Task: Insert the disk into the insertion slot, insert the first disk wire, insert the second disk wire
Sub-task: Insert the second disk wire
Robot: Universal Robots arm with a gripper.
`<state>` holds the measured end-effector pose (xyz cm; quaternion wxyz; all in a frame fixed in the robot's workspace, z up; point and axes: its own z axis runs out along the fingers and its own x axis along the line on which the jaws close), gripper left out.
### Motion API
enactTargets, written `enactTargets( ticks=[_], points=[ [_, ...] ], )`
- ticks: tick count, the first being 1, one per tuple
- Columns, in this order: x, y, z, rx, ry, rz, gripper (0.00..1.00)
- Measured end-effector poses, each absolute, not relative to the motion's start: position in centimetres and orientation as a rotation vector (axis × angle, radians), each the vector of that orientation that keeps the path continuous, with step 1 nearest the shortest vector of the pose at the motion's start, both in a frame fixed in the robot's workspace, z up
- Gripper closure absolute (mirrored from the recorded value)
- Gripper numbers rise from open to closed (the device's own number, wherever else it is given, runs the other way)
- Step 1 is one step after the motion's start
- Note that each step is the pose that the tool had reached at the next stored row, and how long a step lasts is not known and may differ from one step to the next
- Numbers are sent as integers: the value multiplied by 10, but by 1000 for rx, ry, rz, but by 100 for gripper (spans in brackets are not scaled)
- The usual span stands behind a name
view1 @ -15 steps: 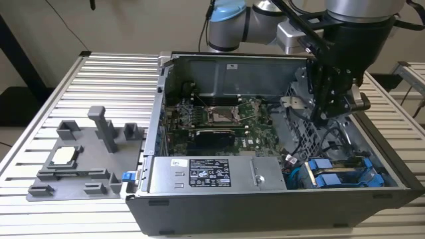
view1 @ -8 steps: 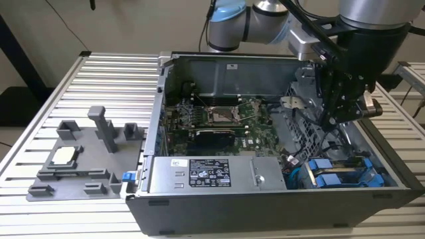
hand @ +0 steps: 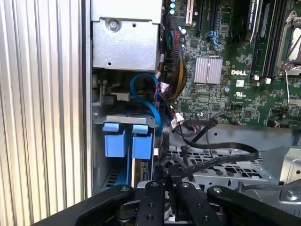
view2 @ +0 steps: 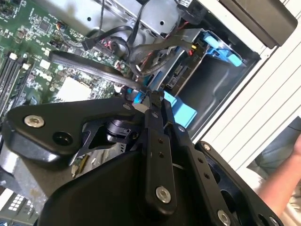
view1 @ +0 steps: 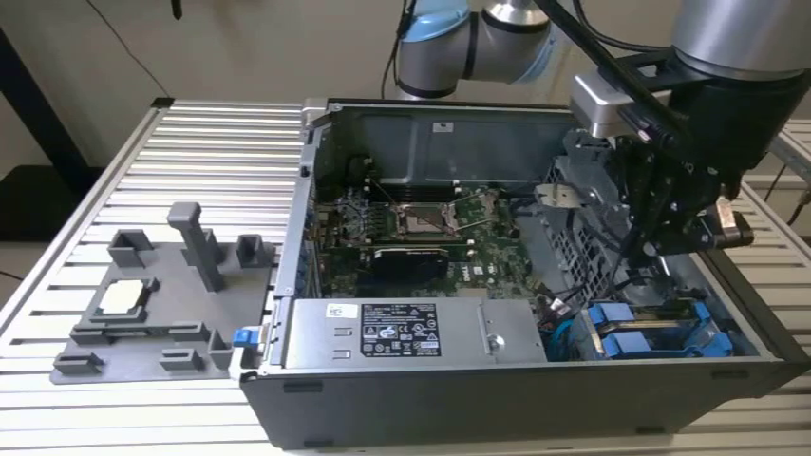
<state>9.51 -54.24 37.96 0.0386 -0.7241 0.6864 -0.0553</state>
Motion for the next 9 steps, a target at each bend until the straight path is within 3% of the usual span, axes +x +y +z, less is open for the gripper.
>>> enactTargets(
  ticks=[9],
  points=[
    [97,-562,373,-2225,2111,-141,84]
  ],
)
